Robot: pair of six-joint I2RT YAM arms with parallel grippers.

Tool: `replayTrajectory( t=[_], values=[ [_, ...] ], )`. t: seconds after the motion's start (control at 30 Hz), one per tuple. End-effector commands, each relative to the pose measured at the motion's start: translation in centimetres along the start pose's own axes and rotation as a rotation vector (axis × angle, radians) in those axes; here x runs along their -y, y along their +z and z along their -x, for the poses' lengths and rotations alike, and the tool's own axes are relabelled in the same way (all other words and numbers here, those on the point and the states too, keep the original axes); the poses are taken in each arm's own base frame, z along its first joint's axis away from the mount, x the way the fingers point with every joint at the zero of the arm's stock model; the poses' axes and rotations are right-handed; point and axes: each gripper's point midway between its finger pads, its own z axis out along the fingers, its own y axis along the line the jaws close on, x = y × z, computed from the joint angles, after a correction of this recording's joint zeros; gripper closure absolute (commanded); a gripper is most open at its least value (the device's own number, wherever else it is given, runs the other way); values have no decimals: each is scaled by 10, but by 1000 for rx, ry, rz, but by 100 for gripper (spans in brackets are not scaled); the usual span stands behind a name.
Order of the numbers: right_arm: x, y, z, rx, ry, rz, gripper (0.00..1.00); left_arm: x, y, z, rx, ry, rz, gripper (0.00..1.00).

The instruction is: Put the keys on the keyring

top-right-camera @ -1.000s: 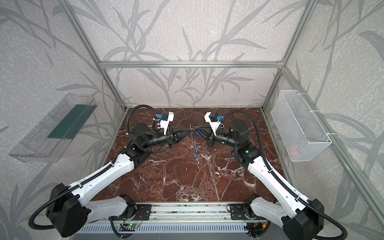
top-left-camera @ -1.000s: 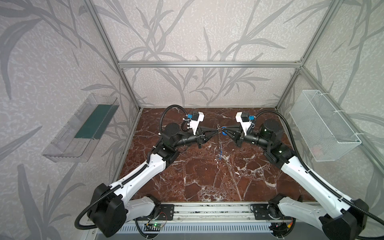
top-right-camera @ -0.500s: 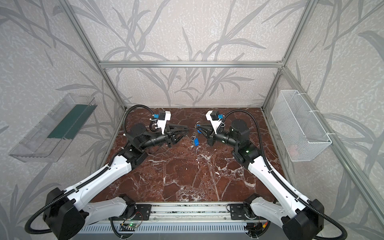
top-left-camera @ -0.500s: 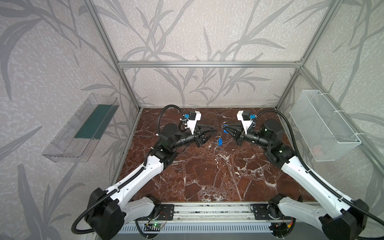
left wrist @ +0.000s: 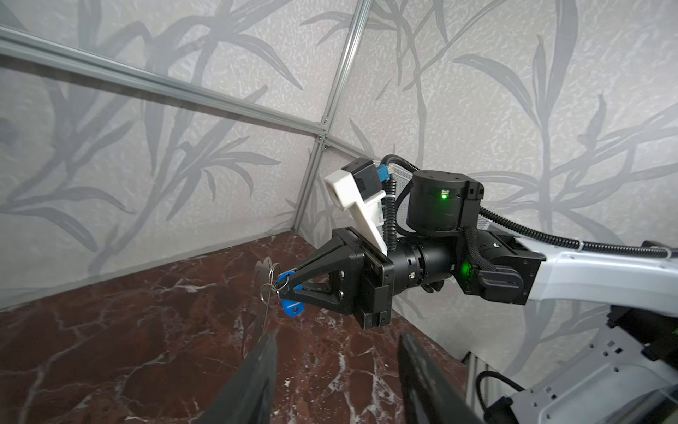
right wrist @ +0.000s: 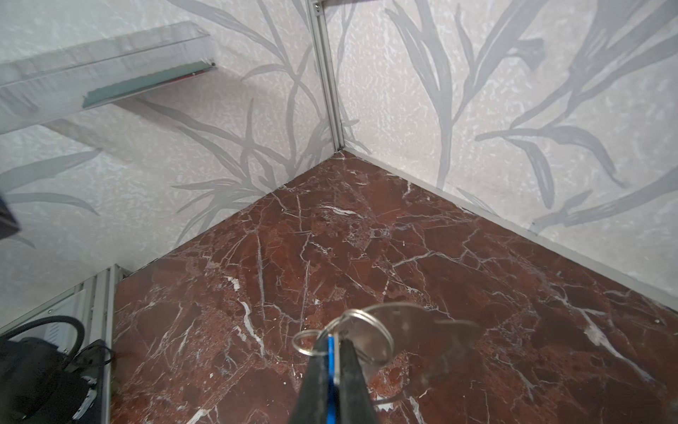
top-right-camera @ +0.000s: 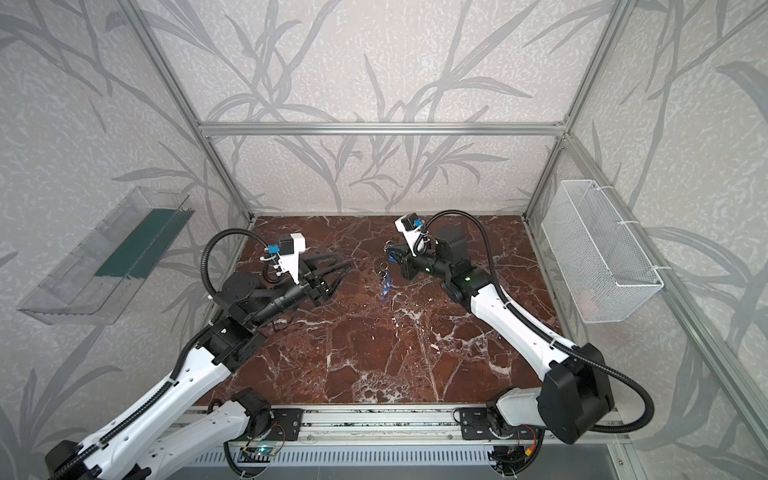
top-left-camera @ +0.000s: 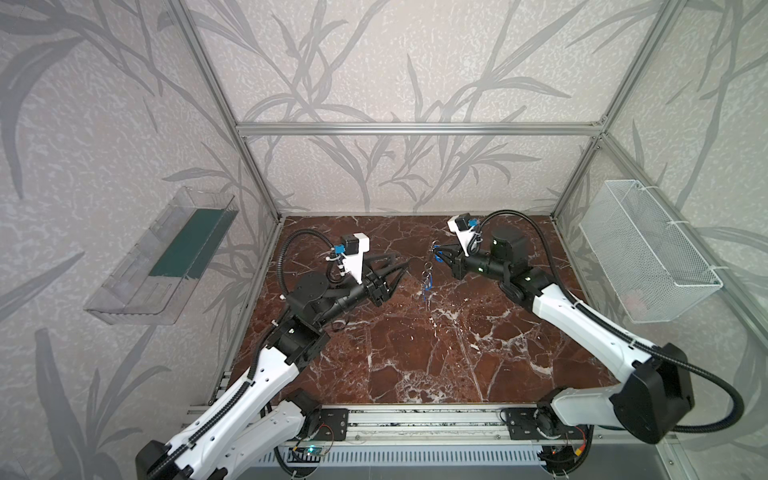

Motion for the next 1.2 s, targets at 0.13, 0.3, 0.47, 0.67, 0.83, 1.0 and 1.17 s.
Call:
replayTrajectory(
  t=[0.13,0.3,0.47,0.67,0.83,1.0,1.17],
  values=[
    [44,65,14,-30,74,-109,100,-11,-25,-5,9,27,99,28],
    [65,122,6,-73,159,-93,100,-14,-27,-5,16,35,116,28],
    [86,159,-15,-170,172,-114,100,-14,-25,-7,7,30,109,28],
    [88,159,-53,-260,201,-127,100,-15,-26,-7,12,31,118,28],
    [84,142,-79,-303,199,-137,100,-16,-23,-9,8,24,113,28],
    [78,119,-107,-358,212,-161,100,-17,-22,-10,9,23,109,28],
    [66,95,-137,-388,254,-161,100,-18,-22,-11,10,22,116,28]
  ],
)
